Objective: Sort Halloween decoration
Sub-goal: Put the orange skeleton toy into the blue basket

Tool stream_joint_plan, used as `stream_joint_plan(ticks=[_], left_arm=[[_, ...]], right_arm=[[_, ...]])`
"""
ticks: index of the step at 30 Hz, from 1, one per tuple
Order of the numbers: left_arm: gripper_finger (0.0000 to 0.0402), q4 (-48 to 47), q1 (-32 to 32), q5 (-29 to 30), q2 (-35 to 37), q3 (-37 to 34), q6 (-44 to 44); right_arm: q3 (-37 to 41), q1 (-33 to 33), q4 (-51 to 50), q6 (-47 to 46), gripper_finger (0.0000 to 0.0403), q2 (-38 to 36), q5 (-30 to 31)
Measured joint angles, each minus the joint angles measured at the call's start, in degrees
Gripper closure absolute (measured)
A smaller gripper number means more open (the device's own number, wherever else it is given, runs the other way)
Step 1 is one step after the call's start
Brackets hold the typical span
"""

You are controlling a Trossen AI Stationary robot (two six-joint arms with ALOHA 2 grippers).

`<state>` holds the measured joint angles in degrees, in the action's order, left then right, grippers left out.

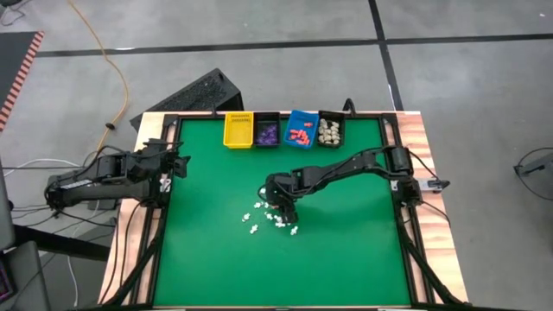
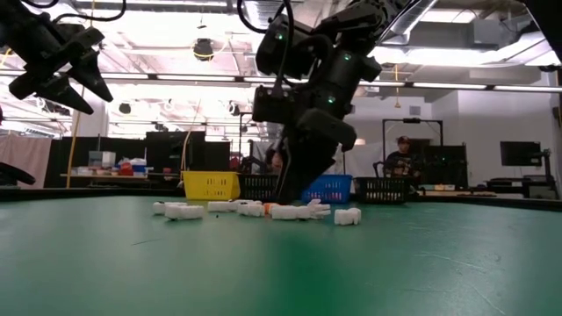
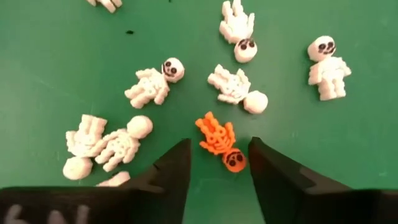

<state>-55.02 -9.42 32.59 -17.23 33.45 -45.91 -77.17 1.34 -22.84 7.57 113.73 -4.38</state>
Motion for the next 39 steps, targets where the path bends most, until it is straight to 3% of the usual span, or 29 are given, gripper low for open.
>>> stream_joint_plan(ticks=[15, 23, 35, 39], left_arm=[[0.0145, 0.0, 0.0, 0.0, 0.0, 0.0, 0.0], [0.0145, 0.0, 0.0, -0.3, 0.0, 0.0, 0.0], [0.0145, 0.0, 0.0, -0.3, 0.0, 0.0, 0.0], [0.0145, 0.0, 0.0, -0.3, 0.0, 0.0, 0.0]], right_arm=[[-0.2, 0.0, -3.9, -3.3, 0.0385, -0.2, -0.7], [-1.3, 0.0, -5.0, -9.3, 0.0388, -0.3, -0.4], [-11.4, -4.5, -12.7, -5.6, 0.0388, -0.4, 1.8], [-14.2, -6.5, -13.0, -3.6, 0.0382, -0.5, -1.8]])
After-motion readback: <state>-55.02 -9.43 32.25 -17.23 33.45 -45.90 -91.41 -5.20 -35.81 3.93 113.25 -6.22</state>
